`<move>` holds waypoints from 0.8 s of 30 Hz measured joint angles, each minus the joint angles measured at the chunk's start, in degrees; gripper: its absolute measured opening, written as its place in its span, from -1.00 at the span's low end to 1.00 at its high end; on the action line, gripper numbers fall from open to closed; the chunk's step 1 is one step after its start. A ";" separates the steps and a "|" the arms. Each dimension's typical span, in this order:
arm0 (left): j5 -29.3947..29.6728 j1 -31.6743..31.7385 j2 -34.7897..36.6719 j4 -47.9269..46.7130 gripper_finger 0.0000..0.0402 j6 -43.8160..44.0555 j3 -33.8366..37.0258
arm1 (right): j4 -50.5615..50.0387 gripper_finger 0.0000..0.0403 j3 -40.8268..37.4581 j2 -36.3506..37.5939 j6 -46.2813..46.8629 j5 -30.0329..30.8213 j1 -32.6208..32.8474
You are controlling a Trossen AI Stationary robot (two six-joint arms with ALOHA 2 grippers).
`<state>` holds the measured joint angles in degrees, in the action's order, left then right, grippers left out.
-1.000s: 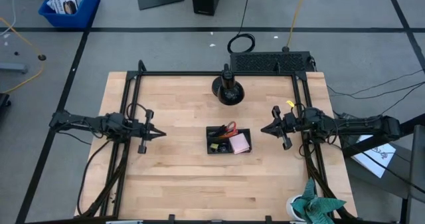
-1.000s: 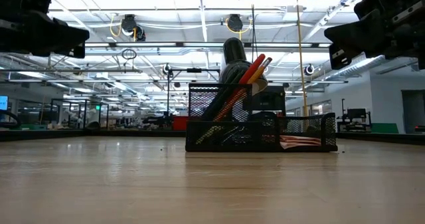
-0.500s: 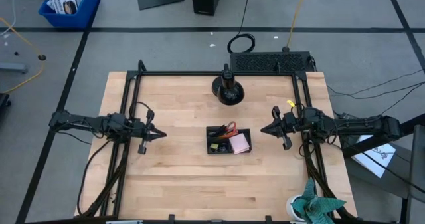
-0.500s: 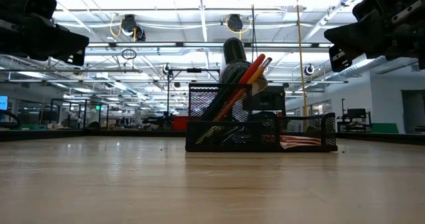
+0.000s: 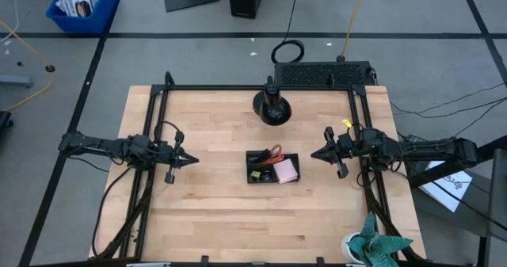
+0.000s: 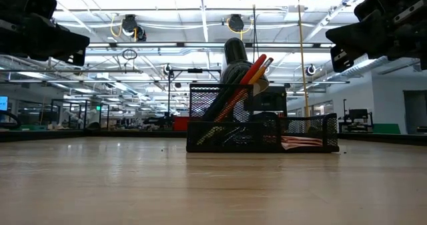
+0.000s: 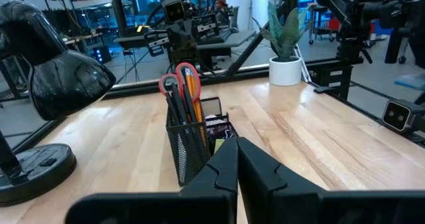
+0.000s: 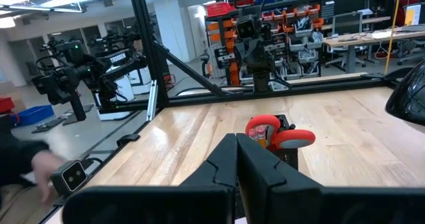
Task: Pick and place office supplies into organizer
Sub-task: Return to Home Position
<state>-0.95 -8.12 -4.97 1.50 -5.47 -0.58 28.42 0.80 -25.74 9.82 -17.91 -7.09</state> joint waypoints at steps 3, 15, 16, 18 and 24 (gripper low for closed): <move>0.02 0.00 0.00 0.03 -0.90 -0.16 0.00 | 0.00 -1.00 0.00 0.00 -0.01 0.00 0.00; 0.03 0.00 0.00 0.07 -0.77 -0.20 0.00 | 0.00 -1.00 0.00 0.00 -0.02 -0.02 0.02; 0.02 0.00 0.00 0.07 -0.77 -0.18 0.00 | 0.00 -1.00 0.00 0.00 -0.02 0.00 0.00; 0.02 0.00 0.00 0.07 -0.77 -0.13 0.00 | 0.00 -1.00 0.00 0.00 -0.02 -0.01 0.01; 0.02 0.00 0.00 0.07 -0.77 -0.13 0.00 | 0.00 -1.00 0.00 0.00 -0.02 -0.02 0.02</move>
<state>-0.93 -8.12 -4.97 1.56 -5.60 -0.58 28.42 0.80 -25.74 9.80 -17.93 -7.08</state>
